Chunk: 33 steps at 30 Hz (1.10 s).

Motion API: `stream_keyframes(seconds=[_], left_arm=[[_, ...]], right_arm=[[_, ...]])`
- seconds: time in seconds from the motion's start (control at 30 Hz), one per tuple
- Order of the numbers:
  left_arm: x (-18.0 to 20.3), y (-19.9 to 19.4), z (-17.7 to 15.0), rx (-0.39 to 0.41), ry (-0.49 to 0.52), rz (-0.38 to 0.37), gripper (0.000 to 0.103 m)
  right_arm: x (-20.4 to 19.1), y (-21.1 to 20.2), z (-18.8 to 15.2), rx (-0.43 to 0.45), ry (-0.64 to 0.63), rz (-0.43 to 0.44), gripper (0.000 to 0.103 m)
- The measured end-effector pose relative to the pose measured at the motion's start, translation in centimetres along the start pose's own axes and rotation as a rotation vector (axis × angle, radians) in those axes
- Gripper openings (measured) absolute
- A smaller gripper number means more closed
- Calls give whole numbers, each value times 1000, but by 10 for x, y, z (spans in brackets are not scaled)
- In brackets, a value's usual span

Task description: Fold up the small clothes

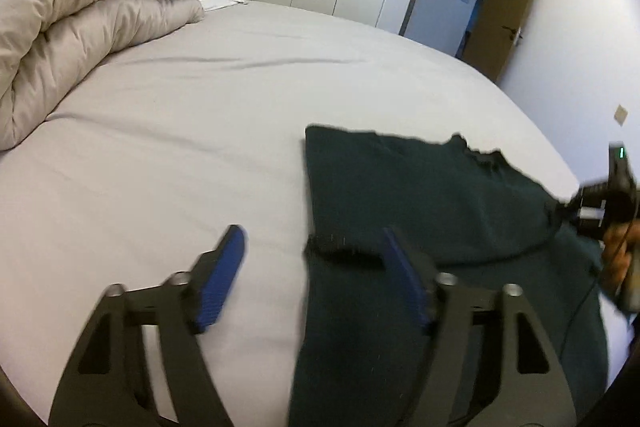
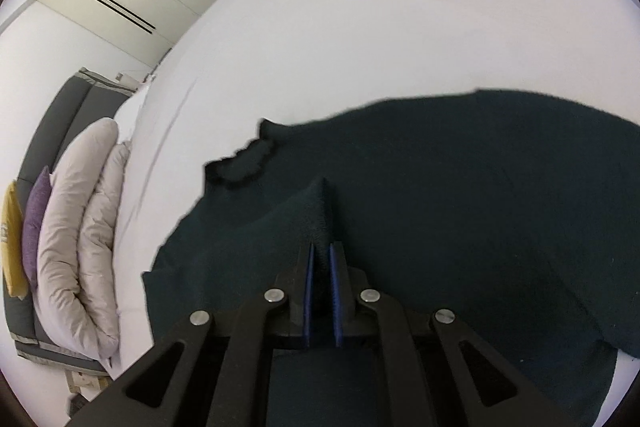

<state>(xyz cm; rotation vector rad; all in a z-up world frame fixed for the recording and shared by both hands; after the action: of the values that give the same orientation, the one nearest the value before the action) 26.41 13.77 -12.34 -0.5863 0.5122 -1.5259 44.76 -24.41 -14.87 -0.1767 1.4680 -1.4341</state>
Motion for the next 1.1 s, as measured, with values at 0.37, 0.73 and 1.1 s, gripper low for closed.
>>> stream_keyframes(seconds=[0.37,0.73,1.1], left_arm=[[75,83,72,-114,252,-37,34],[77,121,42,-207,329,-15,36],[67,114,30,-173,289,-58,36]], right_arm=[[30,7,1,-31,105,73,8],[42,-4,-2,4,170,94,4],[26,0,-22,-63,143,129,50]])
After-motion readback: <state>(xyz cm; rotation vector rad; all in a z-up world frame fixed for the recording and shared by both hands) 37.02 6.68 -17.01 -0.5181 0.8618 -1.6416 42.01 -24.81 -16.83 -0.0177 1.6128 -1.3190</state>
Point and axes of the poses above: each gripper's, at about its wrist camera, not at the fingertips, and y roughly the way its jaws point, x to its right, z to its top, the point moved 7 cm from there along y, roughly the way its jaws point, and after that the axes turned 14 degrees about y, right-handed, at the moved point
